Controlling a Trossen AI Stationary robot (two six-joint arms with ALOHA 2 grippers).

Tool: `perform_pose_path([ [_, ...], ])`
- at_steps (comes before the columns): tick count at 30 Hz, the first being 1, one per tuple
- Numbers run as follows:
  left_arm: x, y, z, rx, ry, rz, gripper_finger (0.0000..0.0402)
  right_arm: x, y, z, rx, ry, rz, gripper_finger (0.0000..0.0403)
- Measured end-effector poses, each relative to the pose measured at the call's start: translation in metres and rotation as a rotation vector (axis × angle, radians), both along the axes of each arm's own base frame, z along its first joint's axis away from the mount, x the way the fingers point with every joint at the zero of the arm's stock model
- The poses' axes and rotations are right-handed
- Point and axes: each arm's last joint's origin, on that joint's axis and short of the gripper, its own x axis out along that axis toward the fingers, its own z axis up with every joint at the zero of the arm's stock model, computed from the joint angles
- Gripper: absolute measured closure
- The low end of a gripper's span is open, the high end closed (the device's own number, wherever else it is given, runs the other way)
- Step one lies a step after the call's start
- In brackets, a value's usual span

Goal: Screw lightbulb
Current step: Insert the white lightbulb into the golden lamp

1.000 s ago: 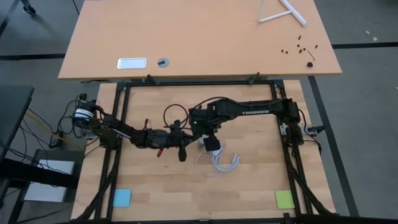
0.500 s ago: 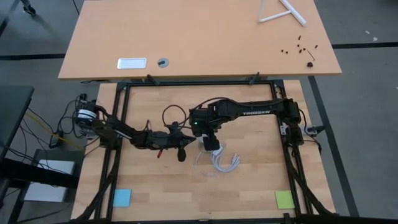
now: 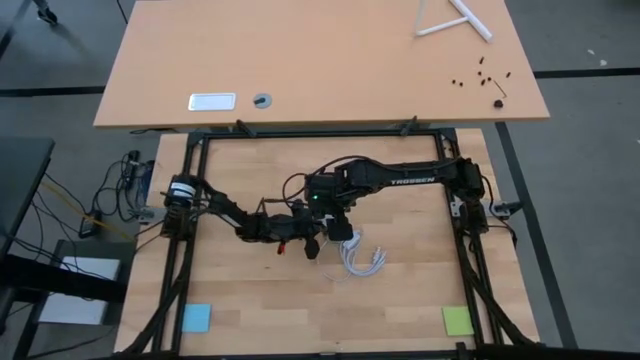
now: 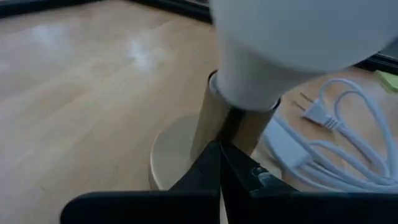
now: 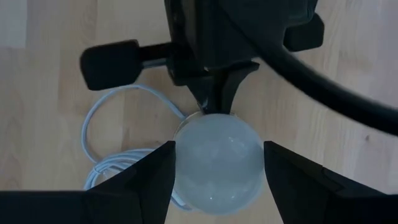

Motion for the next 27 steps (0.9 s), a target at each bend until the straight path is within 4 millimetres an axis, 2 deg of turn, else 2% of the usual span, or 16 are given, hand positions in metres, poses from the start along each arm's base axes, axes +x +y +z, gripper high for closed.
perform_pose_path([
  [13, -0.01, 0.002, -0.012, -0.02, 0.047, 0.044, 0.0398, -0.004, 0.0, 0.0, 0.001, 0.043, -0.013, 0.0173],
  [24, -0.01, 0.002, -0.011, -0.017, 0.038, 0.044, 0.0398, -0.014, -0.002, 0.01, -0.03, 0.035, -0.034, 0.0175],
  [27, -0.009, 0.001, -0.004, -0.013, -0.012, 0.029, 0.0398, -0.016, -0.002, 0.005, -0.028, 0.04, -0.047, 0.0175],
])
